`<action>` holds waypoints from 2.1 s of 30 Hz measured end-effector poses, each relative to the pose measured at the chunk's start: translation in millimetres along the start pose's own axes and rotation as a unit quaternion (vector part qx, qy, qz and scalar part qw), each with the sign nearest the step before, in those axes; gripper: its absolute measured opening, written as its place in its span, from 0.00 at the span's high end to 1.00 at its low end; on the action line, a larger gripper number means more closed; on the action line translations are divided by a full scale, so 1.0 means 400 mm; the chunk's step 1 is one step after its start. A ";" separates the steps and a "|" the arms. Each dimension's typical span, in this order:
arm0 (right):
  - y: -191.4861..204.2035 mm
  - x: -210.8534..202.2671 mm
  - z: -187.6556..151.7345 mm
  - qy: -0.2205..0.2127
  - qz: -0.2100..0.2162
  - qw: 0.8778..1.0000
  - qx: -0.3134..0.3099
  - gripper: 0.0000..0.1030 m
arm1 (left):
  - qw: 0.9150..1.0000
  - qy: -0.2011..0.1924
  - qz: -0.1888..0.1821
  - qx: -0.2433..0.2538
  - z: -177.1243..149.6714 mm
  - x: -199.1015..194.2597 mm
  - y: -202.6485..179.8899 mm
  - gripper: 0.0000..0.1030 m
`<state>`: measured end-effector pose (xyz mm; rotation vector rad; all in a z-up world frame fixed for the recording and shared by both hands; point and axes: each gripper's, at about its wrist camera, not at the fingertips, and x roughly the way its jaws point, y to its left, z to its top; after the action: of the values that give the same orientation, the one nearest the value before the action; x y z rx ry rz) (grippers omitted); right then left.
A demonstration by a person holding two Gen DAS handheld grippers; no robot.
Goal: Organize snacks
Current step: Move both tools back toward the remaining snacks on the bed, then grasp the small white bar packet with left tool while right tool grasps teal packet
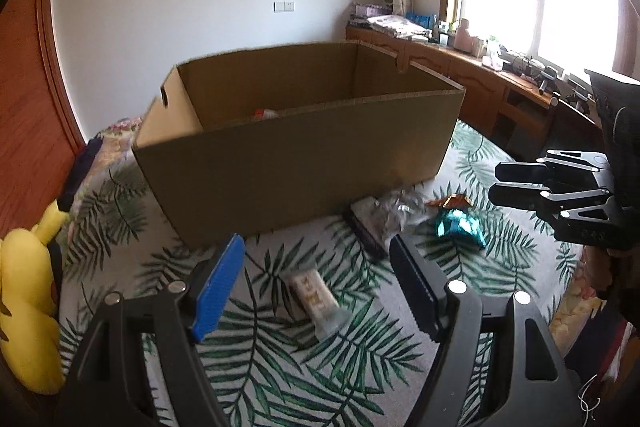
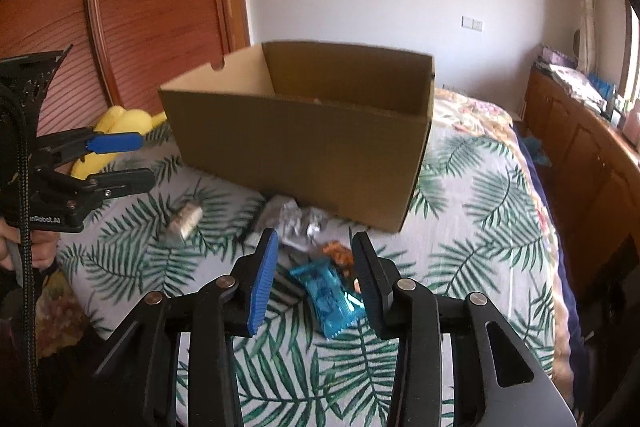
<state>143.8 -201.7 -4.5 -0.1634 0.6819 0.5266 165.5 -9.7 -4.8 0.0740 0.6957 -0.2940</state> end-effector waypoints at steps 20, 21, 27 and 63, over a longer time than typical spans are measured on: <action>-0.021 0.122 -0.068 0.065 0.001 0.998 0.002 0.65 | 0.998 0.050 0.013 -0.029 -0.101 0.113 0.027 0.27; -0.020 0.126 -0.069 0.067 -0.001 0.998 -0.001 0.65 | 0.998 0.055 0.013 -0.033 -0.102 0.117 0.029 0.27; -0.009 0.145 -0.072 0.082 -0.005 0.996 -0.019 0.63 | 0.997 0.061 0.011 -0.041 -0.102 0.130 0.042 0.27; -0.011 0.144 -0.073 0.074 -0.008 0.997 -0.017 0.63 | 0.998 0.055 0.022 -0.035 -0.094 0.153 0.017 0.74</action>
<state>167.2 -191.0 -64.0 -0.2416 0.8165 0.5151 188.7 -11.6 -73.0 0.0391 0.8125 -0.2234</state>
